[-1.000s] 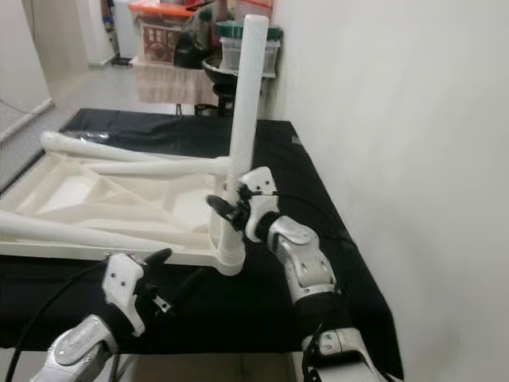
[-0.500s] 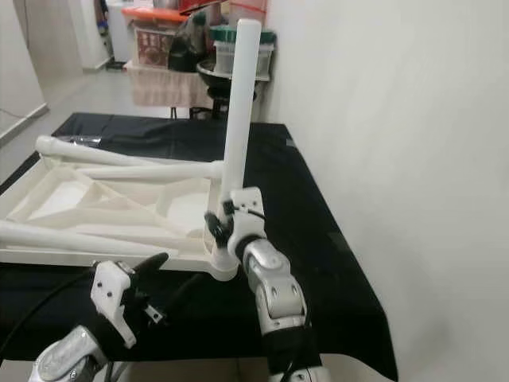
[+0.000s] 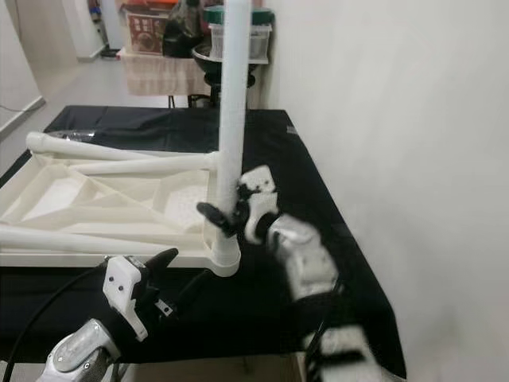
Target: Building children table
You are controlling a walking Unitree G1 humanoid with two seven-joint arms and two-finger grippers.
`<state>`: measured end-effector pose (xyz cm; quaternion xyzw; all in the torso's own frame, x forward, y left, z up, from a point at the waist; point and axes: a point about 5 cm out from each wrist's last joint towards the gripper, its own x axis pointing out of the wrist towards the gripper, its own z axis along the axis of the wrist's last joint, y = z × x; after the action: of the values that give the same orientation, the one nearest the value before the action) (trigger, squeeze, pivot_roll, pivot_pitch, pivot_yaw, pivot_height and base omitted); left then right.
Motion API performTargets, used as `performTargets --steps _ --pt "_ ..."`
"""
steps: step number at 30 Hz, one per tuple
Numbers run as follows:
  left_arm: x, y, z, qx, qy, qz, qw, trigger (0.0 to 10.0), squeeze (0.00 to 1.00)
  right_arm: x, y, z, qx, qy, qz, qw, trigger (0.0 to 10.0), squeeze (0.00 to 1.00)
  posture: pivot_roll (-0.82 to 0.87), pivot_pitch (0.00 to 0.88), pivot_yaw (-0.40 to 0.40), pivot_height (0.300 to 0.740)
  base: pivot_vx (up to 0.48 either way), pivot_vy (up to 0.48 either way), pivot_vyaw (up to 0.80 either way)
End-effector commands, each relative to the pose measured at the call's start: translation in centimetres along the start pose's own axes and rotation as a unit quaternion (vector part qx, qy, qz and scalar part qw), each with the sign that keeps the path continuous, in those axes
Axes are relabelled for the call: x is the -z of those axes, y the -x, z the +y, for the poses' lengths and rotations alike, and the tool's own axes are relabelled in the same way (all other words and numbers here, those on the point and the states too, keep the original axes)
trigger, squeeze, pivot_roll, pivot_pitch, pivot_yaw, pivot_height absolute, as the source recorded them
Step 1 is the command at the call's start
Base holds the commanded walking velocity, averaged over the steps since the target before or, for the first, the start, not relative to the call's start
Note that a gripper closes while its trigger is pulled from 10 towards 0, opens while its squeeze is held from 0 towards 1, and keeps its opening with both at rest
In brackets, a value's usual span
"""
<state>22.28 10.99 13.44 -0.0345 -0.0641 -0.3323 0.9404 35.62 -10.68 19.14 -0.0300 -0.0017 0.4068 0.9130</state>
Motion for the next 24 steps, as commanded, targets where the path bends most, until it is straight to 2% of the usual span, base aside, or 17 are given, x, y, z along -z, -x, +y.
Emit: performTargets --steps 1,2,3,4,5,10,17,18,19,21,22,23,24 --pt "0.4 -0.1 -0.2 0.003 0.008 0.002 1.0 10.0 0.0 0.8 0.0 0.2 -0.041 -0.003 0.01 0.999 8.9 0.0 0.02 0.0 -0.098 0.74 0.0 0.0 0.0" --pt "0.4 -0.1 -0.2 0.005 0.007 0.002 1.0 10.0 0.0 0.7 0.0 0.1 -0.067 0.002 0.011 0.998 3.0 0.0 0.02 0.0 -0.103 0.74 0.0 0.0 0.0" --pt "0.4 -0.1 -0.2 0.005 0.007 0.002 1.0 10.0 0.0 0.7 0.0 0.1 -0.067 0.002 0.011 0.998 3.0 0.0 0.02 0.0 -0.103 0.74 0.0 0.0 0.0" --pt "0.5 -0.2 -0.2 0.006 0.006 0.002 1.0 10.0 0.0 0.6 0.1 -0.1 -0.096 0.006 0.013 0.995 2.5 0.0 0.02 0.0 -0.103 0.74 0.0 0.0 0.0" --pt "0.5 -0.2 -0.2 0.006 0.004 0.002 1.0 10.0 0.0 0.4 0.2 -0.2 -0.121 0.009 0.013 0.993 0.0 0.0 0.02 0.0 -0.104 0.74 0.0 0.0 0.0" --pt "0.6 -0.3 -0.1 0.005 0.002 0.002 1.0 10.0 0.0 0.0 0.4 -0.4 -0.158 0.005 0.009 0.987 0.0 0.0 0.02 0.0 -0.104 0.74 0.0 0.0 0.0" --pt "0.7 -0.5 0.1 0.002 0.002 0.003 1.0 10.0 0.0 0.6 0.4 -0.7 -0.123 0.008 0.012 0.992 0.0 0.0 0.02 0.0 -0.098 0.74 0.0 0.0 0.0" --pt "0.7 -0.5 0.1 0.001 0.003 0.003 1.0 10.0 0.0 1.3 0.4 -0.7 -0.091 0.009 0.02 0.996 0.0 0.0 0.02 0.0 -0.103 0.74 0.0 0.0 0.0" --pt "0.7 -0.5 0.2 0.001 0.003 0.004 1.0 10.0 0.0 2.4 0.2 -0.5 -0.017 0.01 0.031 0.999 0.0 0.0 0.02 0.0 -0.112 0.74 0.0 0.0 0.0" --pt "0.7 -0.5 0.2 0.001 0.003 0.004 1.0 10.0 0.0 2.4 0.2 -0.5 -0.017 0.01 0.031 0.999 0.0 0.0 0.02 0.0 -0.112 0.74 0.0 0.0 0.0" --pt "0.7 -0.4 0.3 0.0 0.003 0.004 1.0 10.0 0.0 3.4 0.1 -0.5 0.192 -0.045 0.02 0.98 0.0 0.0 0.01 0.0 -0.106 0.74 0.0 0.0 0.0" --pt "0.6 -0.3 0.4 -0.001 0.002 0.004 1.0 10.0 0.0 5.2 0.6 1.9 0.252 -0.064 0.05 0.964 0.0 0.0 0.01 0.0 -0.096 0.74 0.0 0.0 0.0" --pt "0.6 -0.3 0.4 -0.001 0.002 0.004 1.0 10.0 0.0 5.2 0.6 1.9 0.252 -0.064 0.05 0.964 0.0 0.0 0.01 0.0 -0.096 0.74 0.0 0.0 0.0"
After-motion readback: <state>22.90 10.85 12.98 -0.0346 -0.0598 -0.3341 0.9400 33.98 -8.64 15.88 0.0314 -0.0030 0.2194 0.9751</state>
